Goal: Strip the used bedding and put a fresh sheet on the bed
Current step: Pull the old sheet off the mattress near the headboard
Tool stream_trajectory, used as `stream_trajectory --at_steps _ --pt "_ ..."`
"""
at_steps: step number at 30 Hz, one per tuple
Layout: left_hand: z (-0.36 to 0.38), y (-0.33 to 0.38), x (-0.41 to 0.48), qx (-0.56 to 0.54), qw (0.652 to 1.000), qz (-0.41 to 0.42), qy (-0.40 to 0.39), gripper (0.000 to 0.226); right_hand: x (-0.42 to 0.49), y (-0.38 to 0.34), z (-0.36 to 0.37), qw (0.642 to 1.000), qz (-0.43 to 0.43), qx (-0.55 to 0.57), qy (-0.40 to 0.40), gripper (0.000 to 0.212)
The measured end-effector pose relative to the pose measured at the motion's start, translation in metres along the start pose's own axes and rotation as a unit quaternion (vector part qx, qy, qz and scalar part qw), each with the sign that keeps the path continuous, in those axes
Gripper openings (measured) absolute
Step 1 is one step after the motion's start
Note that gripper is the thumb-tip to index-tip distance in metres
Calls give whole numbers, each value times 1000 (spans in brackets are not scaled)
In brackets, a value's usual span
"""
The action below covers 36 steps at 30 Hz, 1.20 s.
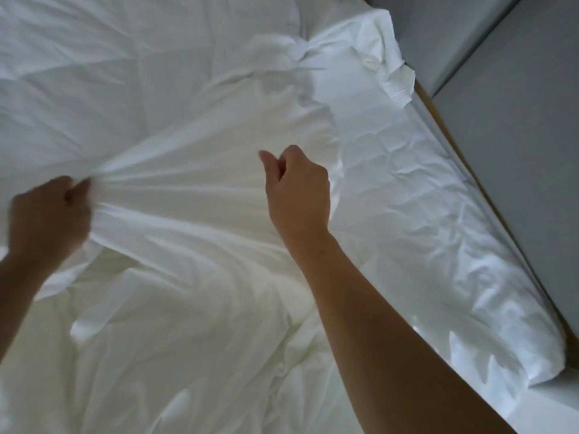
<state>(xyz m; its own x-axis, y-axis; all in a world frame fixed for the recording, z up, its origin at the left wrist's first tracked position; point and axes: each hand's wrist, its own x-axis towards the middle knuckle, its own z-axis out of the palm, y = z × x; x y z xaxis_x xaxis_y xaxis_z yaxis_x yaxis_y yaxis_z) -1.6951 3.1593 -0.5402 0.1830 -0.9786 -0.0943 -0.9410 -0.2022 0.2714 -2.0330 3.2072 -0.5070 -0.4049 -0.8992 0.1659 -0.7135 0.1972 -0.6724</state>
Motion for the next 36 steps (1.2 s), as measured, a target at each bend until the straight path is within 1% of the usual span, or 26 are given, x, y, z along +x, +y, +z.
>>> stream_trajectory --at_steps 1,2,3,4,5,6,8,10,12,13,14,15,16,18,19,21,22,23,24,26,28,29,31,33,35,36 --pt "-2 -20 8 17 998 -53 -36 57 -1 5 2 999 14 4 31 32" --pt "-5 -31 12 32 993 -96 -66 62 2 19 3 997 65 0 50 25" --pt "-5 -33 11 44 988 -118 -85 64 7 38 2 987 157 5 45 21" --pt "-7 -25 6 59 986 -124 -95 61 11 59 3 962 271 25 13 26" --pt "-6 -10 -2 80 985 -113 -101 54 13 78 3 924 376 63 -42 34" --pt "-5 12 -9 105 984 -90 -109 44 13 92 3 883 442 124 -99 38" --pt "-2 64 -20 135 985 -34 -103 28 13 103 6 814 484 283 -156 33" --pt "4 117 -24 83 995 32 -47 42 17 97 11 777 472 386 -157 22" --pt "15 174 -23 -11 995 93 -13 62 29 86 13 784 459 397 -130 27" --pt "21 201 -20 -57 993 95 -39 73 36 80 12 806 440 383 -101 36" --pt "28 224 -19 -85 989 80 -86 79 40 76 8 843 413 339 -68 42" --pt "38 242 -19 -83 984 65 -143 78 44 73 2 876 388 284 -39 43" --pt "49 255 -22 -70 976 70 -196 68 49 73 -6 898 374 233 -5 40" --pt "74 272 -33 -71 960 121 -241 37 60 82 -27 913 358 175 80 27" --pt "84 275 -39 -85 959 143 -229 27 66 87 -38 915 348 162 122 20" --pt "93 273 -38 -124 967 155 -160 21 75 96 -57 918 299 164 204 15" --pt "93 264 -33 -120 974 149 -120 19 78 98 -62 923 264 169 223 14" --pt "93 251 -27 -98 981 141 -88 18 79 102 -64 934 231 175 212 14" --pt "91 232 -20 -66 987 128 -69 16 78 106 -63 944 212 188 172 14" --pt "83 191 -15 19 992 99 -71 17 74 123 -57 943 249 217 36 12" --pt "72 168 -20 96 988 67 -102 17 61 149 -54 931 315 120 -140 19" --pt "67 168 -23 111 986 60 -108 15 48 160 -55 908 328 54 -254 23" --pt "64 193 -25 67 991 82 -82 12 16 171 -57 824 323 -6 -465 18" --pt "62 239 -25 -42 992 104 -54 42 -8 172 -60 757 300 -43 -579 17" --pt "64 291 -24 -103 987 73 -104 92 -23 181 -61 732 317 -51 -601 33" --pt "69 310 -27 -75 985 64 -145 113 -28 187 -64 725 330 -31 -604 37"
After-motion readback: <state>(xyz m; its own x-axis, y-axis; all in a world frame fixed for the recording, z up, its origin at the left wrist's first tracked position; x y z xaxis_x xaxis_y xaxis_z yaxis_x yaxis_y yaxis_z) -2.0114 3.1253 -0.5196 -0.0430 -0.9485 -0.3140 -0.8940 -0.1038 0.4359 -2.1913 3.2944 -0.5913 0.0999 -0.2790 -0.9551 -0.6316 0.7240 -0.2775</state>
